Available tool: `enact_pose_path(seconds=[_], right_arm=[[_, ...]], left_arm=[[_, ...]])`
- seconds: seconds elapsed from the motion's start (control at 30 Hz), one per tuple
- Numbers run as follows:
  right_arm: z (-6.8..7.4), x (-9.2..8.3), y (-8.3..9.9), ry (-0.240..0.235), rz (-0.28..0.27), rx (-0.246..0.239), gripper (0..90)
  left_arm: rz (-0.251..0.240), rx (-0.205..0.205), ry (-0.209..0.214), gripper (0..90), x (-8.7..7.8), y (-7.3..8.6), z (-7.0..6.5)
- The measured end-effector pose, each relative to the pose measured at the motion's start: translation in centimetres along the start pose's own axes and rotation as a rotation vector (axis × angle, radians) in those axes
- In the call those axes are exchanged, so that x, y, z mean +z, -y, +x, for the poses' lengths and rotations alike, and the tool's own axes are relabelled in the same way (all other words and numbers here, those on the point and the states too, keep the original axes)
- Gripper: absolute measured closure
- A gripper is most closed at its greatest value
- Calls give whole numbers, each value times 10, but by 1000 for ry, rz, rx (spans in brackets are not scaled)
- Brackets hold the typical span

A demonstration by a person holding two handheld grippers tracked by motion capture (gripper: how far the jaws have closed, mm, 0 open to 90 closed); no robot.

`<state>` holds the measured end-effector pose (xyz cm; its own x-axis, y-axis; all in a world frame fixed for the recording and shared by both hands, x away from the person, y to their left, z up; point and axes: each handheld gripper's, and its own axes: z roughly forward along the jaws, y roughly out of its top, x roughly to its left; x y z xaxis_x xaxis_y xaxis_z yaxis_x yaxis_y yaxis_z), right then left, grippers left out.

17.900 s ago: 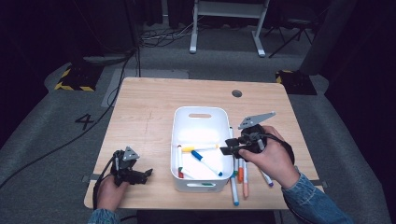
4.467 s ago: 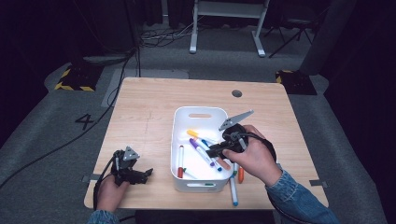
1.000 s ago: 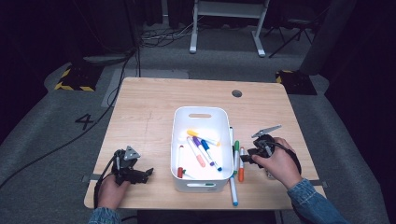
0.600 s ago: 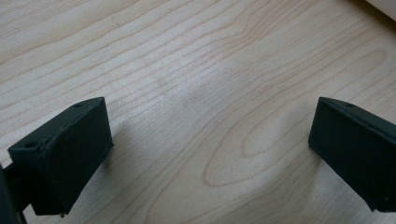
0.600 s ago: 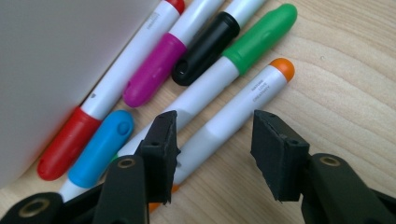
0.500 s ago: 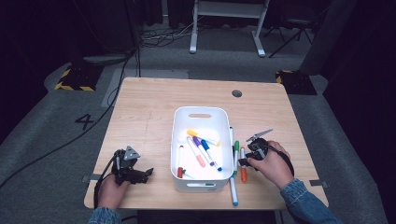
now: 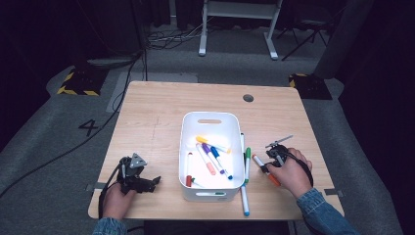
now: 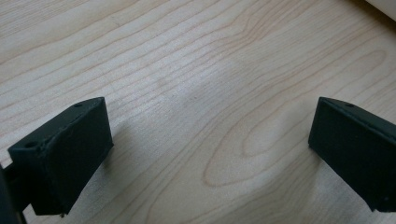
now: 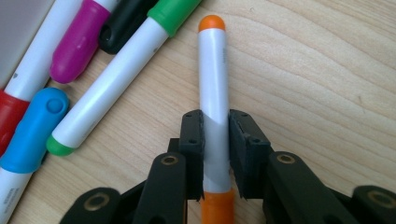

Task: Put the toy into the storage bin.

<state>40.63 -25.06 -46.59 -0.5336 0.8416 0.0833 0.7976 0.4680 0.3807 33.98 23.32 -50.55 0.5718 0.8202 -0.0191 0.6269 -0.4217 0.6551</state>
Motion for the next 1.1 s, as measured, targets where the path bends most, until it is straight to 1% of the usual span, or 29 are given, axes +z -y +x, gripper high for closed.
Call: enact_pose_path(seconds=[0.13,0.27,0.3,0.37,0.43,0.47,0.57,0.73,0.83,0.93,1.03,1.07,1.1], right_arm=[[0,0,0,9,-1,17,768],[-2,-2,1,7,-6,29,769],[-3,-2,1,2,-13,24,769],[-4,-6,1,-1,-24,37,769],[-5,-10,0,-5,-38,38,768],[-5,-14,0,-15,-46,36,769],[-6,-20,-1,-17,-64,34,769],[-5,-33,-3,-40,-107,37,769],[-3,-40,-4,-51,-129,25,769],[-1,-48,-6,-71,-172,2,768],[4,-58,-7,-90,-202,-10,769],[5,-61,-8,-93,-215,-21,769],[7,-64,-9,-94,-220,-21,769]], left_arm=[[2,0,2,0,0,0,0],[2,0,2,0,0,0,0],[2,0,2,0,0,0,0],[2,1,2,0,0,0,0],[2,0,2,0,0,0,0],[0,0,0,0,0,0,0],[2,0,2,0,0,0,0],[0,0,0,0,0,0,0],[1,0,0,0,0,0,0],[1,0,0,0,0,0,0],[2,1,2,0,0,0,0],[1,0,0,0,0,0,0],[2,1,1,0,0,0,0]])
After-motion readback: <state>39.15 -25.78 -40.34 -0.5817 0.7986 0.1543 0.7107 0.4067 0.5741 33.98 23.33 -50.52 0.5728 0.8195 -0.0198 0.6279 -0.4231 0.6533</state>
